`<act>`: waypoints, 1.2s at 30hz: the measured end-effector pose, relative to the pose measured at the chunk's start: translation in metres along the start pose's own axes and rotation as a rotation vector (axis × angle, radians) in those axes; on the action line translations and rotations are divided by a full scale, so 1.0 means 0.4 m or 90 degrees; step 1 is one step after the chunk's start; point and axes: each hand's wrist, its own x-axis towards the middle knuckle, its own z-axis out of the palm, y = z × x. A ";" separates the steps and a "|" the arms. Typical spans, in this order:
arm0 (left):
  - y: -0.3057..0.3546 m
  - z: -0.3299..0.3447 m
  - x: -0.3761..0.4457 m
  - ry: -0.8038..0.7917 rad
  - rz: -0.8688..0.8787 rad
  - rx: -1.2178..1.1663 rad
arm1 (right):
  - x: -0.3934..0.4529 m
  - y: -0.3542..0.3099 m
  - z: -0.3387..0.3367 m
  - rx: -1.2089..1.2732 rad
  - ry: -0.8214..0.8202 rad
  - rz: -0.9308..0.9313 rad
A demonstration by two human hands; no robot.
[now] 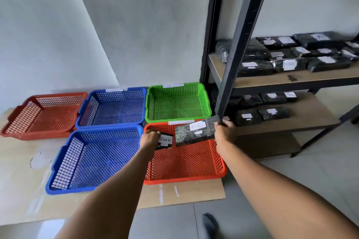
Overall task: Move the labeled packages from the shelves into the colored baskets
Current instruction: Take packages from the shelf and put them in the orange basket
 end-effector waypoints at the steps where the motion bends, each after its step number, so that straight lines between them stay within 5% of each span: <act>1: -0.003 0.001 0.007 0.008 0.001 -0.003 | 0.006 0.009 0.008 -0.016 0.004 -0.003; 18: -0.056 0.081 0.192 0.061 -0.096 0.062 | 0.053 0.140 0.129 -0.120 0.024 -0.038; 24: -0.061 0.079 0.241 0.057 -0.131 0.096 | 0.049 0.147 0.131 -0.259 -0.094 -0.075; 29: -0.085 0.072 0.241 0.053 -0.019 0.311 | 0.041 0.156 0.090 -0.484 -0.177 -0.125; 36: -0.104 0.056 0.215 0.010 0.159 0.541 | 0.034 0.178 0.080 -0.616 -0.145 -0.183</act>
